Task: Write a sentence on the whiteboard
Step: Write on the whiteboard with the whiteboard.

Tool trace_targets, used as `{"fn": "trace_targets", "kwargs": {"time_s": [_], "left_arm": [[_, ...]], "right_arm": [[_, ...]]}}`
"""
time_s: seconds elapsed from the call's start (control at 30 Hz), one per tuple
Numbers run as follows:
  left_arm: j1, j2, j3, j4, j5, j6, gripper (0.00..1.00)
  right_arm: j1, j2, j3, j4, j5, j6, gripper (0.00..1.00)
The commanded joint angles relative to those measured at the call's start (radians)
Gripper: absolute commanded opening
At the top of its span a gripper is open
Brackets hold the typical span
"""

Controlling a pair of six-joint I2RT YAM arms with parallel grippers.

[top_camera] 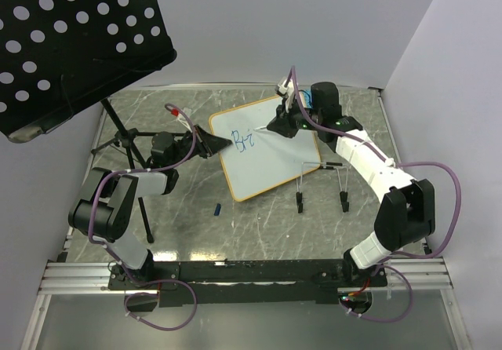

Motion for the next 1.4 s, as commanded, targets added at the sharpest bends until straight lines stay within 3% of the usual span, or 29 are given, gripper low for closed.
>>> {"fn": "trace_targets", "kwargs": {"time_s": [0.0,0.6,1.37], "left_arm": [[-0.006,-0.028,0.024,0.234,0.01,-0.075,0.01],[-0.006,-0.03,0.027,0.177,-0.005,-0.076,0.01],[-0.006,0.002,0.029,0.243,0.0,-0.122,0.01]], "right_arm": [[-0.006,-0.039,-0.011,0.063,-0.011,0.011,0.0],[-0.009,-0.123,-0.078,0.066,0.012,-0.012,0.0],[-0.007,-0.093,-0.097,0.081,0.055,-0.01,0.0]]}}
